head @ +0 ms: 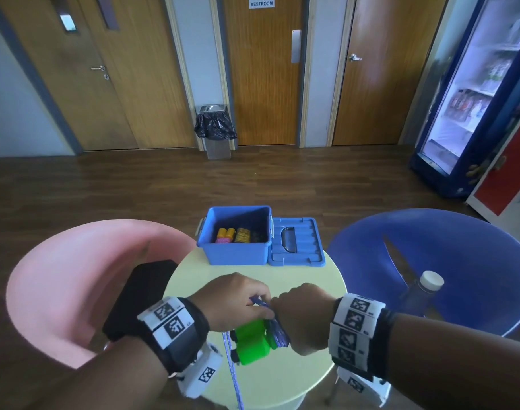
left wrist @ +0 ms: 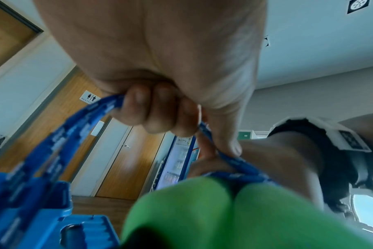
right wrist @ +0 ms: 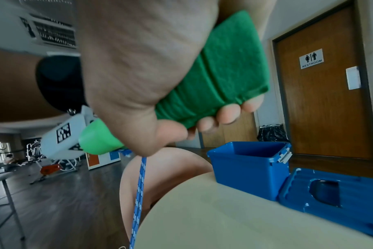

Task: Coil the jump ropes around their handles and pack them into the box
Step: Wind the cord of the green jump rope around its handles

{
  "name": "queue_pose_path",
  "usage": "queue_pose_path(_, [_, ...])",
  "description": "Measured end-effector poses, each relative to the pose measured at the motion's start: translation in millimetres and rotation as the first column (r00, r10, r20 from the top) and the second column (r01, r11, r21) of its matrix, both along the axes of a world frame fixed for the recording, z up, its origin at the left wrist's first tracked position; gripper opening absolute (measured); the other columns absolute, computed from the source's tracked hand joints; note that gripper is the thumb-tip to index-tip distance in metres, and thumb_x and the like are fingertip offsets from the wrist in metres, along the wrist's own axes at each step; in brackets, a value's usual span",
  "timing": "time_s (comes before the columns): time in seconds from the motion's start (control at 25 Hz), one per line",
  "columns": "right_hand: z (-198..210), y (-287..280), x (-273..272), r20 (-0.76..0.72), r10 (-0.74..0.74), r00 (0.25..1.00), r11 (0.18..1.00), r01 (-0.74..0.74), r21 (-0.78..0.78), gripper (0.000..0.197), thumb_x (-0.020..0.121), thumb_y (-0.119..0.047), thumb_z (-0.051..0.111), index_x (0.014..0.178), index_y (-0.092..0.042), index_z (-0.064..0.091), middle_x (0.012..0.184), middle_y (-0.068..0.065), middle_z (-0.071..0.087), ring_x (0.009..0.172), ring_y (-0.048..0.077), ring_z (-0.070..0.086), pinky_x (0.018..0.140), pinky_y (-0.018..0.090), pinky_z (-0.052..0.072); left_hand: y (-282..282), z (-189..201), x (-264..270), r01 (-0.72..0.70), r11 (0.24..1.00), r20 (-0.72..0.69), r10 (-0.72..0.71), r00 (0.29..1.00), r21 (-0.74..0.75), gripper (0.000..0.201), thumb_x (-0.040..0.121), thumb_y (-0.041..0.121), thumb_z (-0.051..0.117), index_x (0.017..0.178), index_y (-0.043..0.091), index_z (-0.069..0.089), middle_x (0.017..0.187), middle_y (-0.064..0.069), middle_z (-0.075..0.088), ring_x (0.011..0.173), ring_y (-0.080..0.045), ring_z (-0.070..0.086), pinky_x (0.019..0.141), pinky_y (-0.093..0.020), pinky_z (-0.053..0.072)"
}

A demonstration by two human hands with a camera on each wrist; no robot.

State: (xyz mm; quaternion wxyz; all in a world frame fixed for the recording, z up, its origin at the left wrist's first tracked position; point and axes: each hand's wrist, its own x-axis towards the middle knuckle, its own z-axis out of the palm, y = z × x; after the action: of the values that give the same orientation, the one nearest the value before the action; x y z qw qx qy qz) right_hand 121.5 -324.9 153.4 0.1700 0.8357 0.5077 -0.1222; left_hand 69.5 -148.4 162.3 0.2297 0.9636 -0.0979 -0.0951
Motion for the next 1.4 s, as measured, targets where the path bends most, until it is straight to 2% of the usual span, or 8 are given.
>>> queue_pose_path(0.16, [16, -8, -5, -0.084, 0.04, 0.996, 0.999, -0.037, 0.031, 0.019, 0.08, -0.024, 0.058, 0.096, -0.018, 0.05, 0.074, 0.0, 0.059, 0.062, 0.025, 0.059, 0.06, 0.035, 0.054, 1, -2, -6, -0.029, 0.977, 0.008, 0.031, 0.999, -0.213, 0.009, 0.083, 0.044, 0.072, 0.085, 0.041, 0.064, 0.065, 0.015, 0.06, 0.064, -0.002, 0.054, 0.062, -0.016, 0.04])
queue_pose_path(0.28, [26, -14, -6, -0.129, 0.001, 0.992, 0.997, 0.009, 0.078, 0.016, 0.077, -0.027, 0.059, 0.088, -0.02, 0.05, 0.072, -0.002, 0.057, 0.062, 0.024, 0.058, 0.06, 0.035, 0.055, 0, -5, -5, -0.023, 0.958, 0.049, 0.038, 0.998, -0.285, 0.019, 0.082, 0.046, 0.071, 0.081, 0.028, 0.063, 0.069, 0.008, 0.061, 0.065, -0.005, 0.054, 0.066, -0.026, 0.045])
queue_pose_path(0.4, [33, -19, -6, -0.124, -0.003, 0.992, 0.994, 0.017, 0.107, 0.018, 0.076, -0.028, 0.061, 0.086, -0.021, 0.047, 0.073, -0.002, 0.055, 0.063, 0.025, 0.058, 0.061, 0.035, 0.055, -1, -8, -4, 0.05, 0.953, 0.043, -0.039, 0.998, -0.3, 0.024, 0.085, 0.047, 0.065, 0.074, 0.029, 0.055, 0.074, 0.012, 0.054, 0.07, -0.005, 0.05, 0.068, -0.024, 0.042])
queue_pose_path(0.64, [34, -34, -8, -0.228, -0.03, 0.973, 0.976, 0.078, 0.204, 0.035, 0.071, -0.033, 0.067, 0.098, -0.027, 0.045, 0.091, -0.004, 0.053, 0.081, 0.023, 0.058, 0.066, 0.041, 0.057, -3, -3, -5, 0.021, 0.945, -0.065, -0.045, 0.997, -0.326, 0.039, 0.082, 0.059, 0.055, 0.087, 0.021, 0.062, 0.084, -0.003, 0.065, 0.08, -0.02, 0.061, 0.076, -0.041, 0.051])
queue_pose_path(0.76, [31, -42, -5, -0.191, -0.022, 0.981, 0.968, 0.069, 0.241, 0.036, 0.073, -0.033, 0.065, 0.1, -0.019, 0.047, 0.099, -0.001, 0.047, 0.093, 0.023, 0.051, 0.074, 0.041, 0.053, -5, -3, -6, 0.003, 0.935, -0.066, -0.028, 0.997, -0.354, 0.043, 0.079, 0.06, 0.055, 0.086, 0.019, 0.063, 0.089, -0.004, 0.068, 0.084, -0.019, 0.062, 0.081, -0.041, 0.051])
queue_pose_path(0.96, [28, -44, -2, -0.01, -0.017, 1.0, 0.957, 0.019, 0.288, 0.022, 0.073, -0.037, 0.053, 0.085, -0.024, 0.039, 0.08, -0.003, 0.056, 0.074, 0.026, 0.058, 0.076, 0.036, 0.047, -6, -3, -5, -0.065, 0.901, -0.119, 0.015, 0.993, -0.428, 0.041, 0.075, 0.06, 0.061, 0.084, 0.021, 0.063, 0.091, -0.004, 0.071, 0.078, -0.014, 0.062, 0.08, -0.04, 0.052])
queue_pose_path(1.16, [39, -48, -10, 0.08, 0.045, 0.996, 0.874, -0.078, 0.479, 0.026, 0.063, -0.038, 0.059, 0.076, -0.023, 0.043, 0.065, -0.005, 0.05, 0.053, 0.023, 0.05, 0.053, 0.03, 0.045, 4, 15, 1, -0.086, 0.798, -0.198, -0.042, 0.979, -0.597, 0.028, 0.072, 0.049, 0.073, 0.077, 0.022, 0.071, 0.077, -0.005, 0.069, 0.067, -0.013, 0.061, 0.067, -0.029, 0.051])
queue_pose_path(1.4, [64, -49, -11, 0.176, 0.023, 0.984, 0.744, -0.134, 0.654, 0.025, 0.063, -0.037, 0.058, 0.08, -0.02, 0.054, 0.067, -0.006, 0.051, 0.055, 0.024, 0.05, 0.053, 0.029, 0.038, 2, 24, 2, -0.16, 0.537, -0.224, -0.055, 0.973, -0.828, 0.037, 0.068, 0.06, 0.081, 0.074, 0.024, 0.073, 0.087, -0.004, 0.069, 0.076, -0.013, 0.062, 0.072, -0.023, 0.05])
